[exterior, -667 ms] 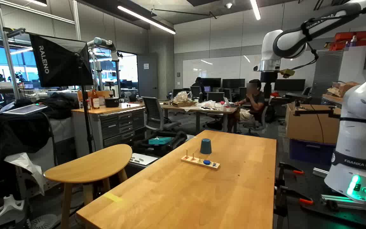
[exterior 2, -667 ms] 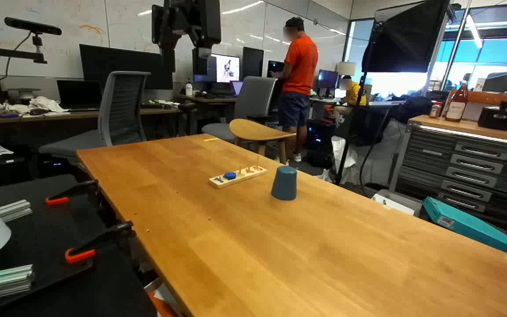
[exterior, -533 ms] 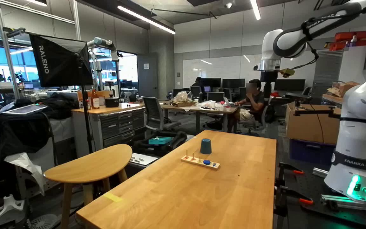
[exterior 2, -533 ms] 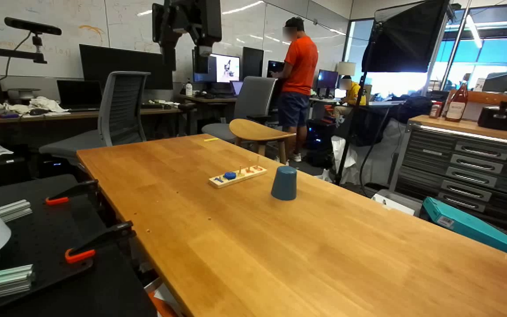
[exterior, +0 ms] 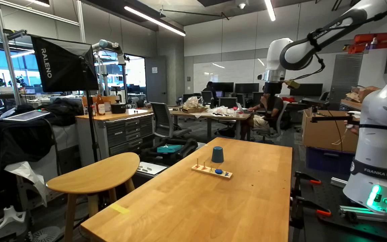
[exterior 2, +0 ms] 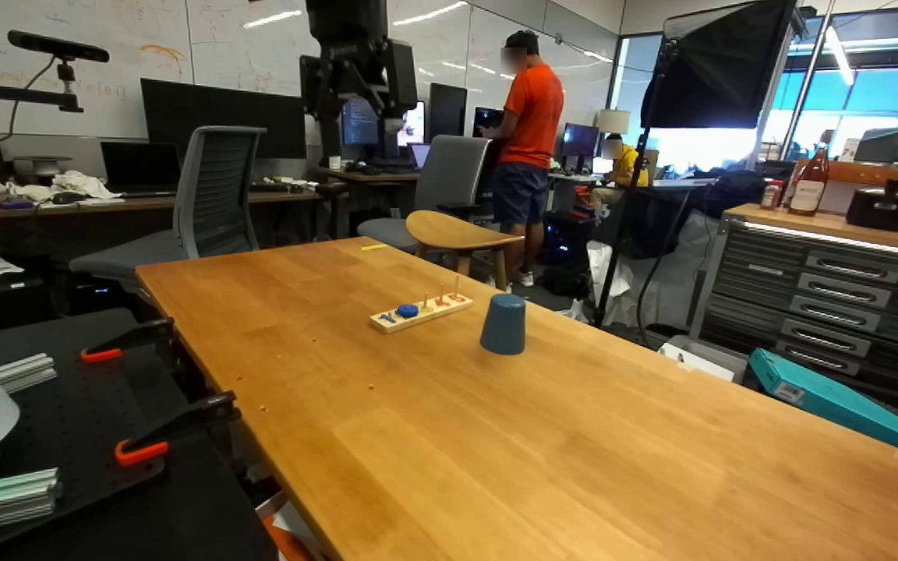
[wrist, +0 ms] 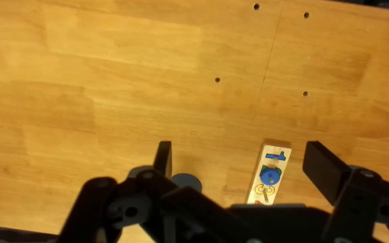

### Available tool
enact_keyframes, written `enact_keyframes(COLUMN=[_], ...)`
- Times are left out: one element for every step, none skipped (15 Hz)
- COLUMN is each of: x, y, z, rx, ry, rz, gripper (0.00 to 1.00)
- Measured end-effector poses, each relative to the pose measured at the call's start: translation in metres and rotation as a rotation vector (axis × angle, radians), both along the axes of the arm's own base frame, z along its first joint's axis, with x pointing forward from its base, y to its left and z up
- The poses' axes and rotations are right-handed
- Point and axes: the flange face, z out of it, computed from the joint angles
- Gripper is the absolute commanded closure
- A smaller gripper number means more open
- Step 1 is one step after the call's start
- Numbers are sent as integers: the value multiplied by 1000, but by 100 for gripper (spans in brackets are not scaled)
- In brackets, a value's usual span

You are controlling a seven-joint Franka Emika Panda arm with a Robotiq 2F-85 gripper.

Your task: Move the blue object from the wooden board to the table

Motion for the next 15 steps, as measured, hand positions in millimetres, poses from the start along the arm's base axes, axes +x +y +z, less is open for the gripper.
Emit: enact_keyframes(x=[15,30,44,58,71,84,98,112,127,142,157,172,184,195,204], y=[14,29,41,53,62,70,75,77,78,77,77,79,83,91,101], z=[-10,-22,-35,-47,-60,-72,-84,-95,-106,-118,-129,-141,-151,-162,-170], rx=[-11,-19,-26,-31,-35,-37,-39,-40,-39,-38,-36,-34,-29,-17,-3], ry=[-14,-19,-15,-3,11,27,43,56,70,82,93,101,108,114,119], rz=[12,24,34,41,46,49,50,48,45,41,40,42,45,48,55], gripper=[0,0,0,0,0,0,0,0,0,0,0,0,0,0,0])
